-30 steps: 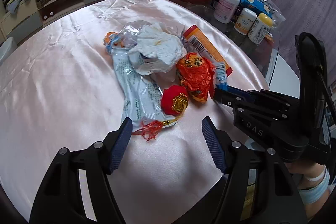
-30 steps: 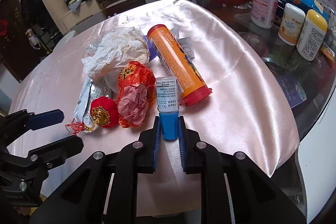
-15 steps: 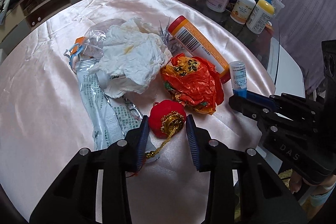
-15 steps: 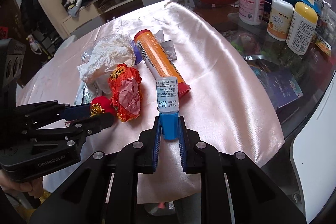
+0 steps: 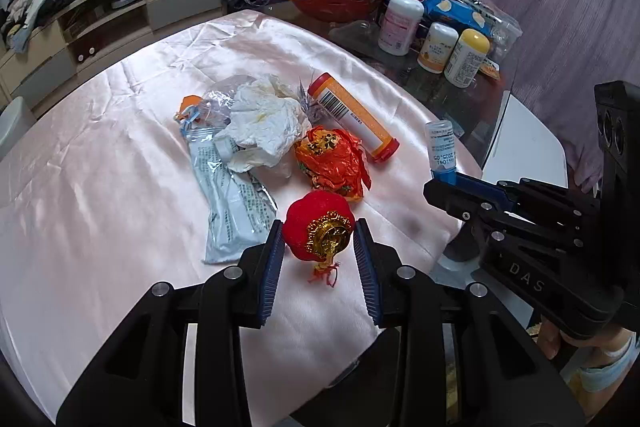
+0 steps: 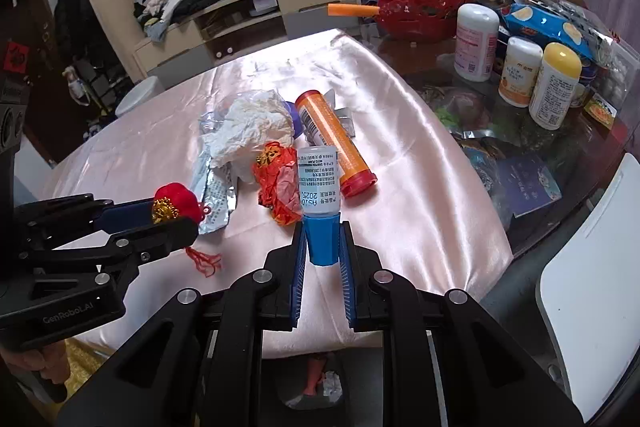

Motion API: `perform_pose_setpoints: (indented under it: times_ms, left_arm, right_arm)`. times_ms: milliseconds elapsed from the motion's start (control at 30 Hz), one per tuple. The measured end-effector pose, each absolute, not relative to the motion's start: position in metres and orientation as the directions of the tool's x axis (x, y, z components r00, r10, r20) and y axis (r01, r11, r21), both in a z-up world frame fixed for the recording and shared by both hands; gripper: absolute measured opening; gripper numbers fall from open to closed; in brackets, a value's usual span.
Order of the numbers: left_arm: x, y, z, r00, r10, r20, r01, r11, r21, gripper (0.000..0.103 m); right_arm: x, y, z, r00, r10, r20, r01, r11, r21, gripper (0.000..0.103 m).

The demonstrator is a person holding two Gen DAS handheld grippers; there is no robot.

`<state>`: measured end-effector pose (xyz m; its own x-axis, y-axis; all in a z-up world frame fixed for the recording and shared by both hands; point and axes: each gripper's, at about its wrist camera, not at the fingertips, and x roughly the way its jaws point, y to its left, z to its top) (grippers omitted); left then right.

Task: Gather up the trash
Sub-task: 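Lower bottle and red lantern into the black bin and open both tools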

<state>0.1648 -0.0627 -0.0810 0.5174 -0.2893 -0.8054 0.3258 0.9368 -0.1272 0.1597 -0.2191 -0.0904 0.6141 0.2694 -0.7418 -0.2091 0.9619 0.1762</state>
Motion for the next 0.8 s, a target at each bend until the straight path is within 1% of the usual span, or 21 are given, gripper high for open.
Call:
perform_pose_setpoints:
  times_ms: [167, 300, 467, 633, 800]
  left_arm:
    - [0.131, -0.046, -0.071, 0.527, -0.312, -0.79, 0.289, 0.94, -0.179, 0.034]
    - [0.104, -0.039, -0.079, 0.513, -0.307, -0.801, 0.27, 0.944, -0.189, 0.034]
    - [0.068, -0.034, -0.098, 0.483, -0.319, -0.816, 0.264, 0.941, -0.212, 0.034]
    - [0.039, -0.037, -0.127, 0.447, -0.349, -0.824, 0.271, 0.93, -0.248, 0.034]
    - [0.024, -0.043, -0.159, 0.397, -0.339, -0.853, 0.27, 0.931, -0.245, 0.034]
  right_arm:
    - [0.128, -0.218, -0.08, 0.628, 0.246, -0.739, -0.199, 0.968, 0.153, 0.018]
    - [0.104, -0.22, -0.077, 0.626, 0.237, -0.743, -0.192, 0.97, 0.148, 0.018]
    - [0.074, -0.22, -0.081, 0.61, 0.246, -0.753, -0.192, 0.968, 0.161, 0.018]
    - [0.051, -0.218, -0.103, 0.569, 0.262, -0.78, -0.187, 0.964, 0.187, 0.018]
    - [0.036, -0.213, -0.125, 0.525, 0.267, -0.808, -0.184, 0.963, 0.199, 0.018]
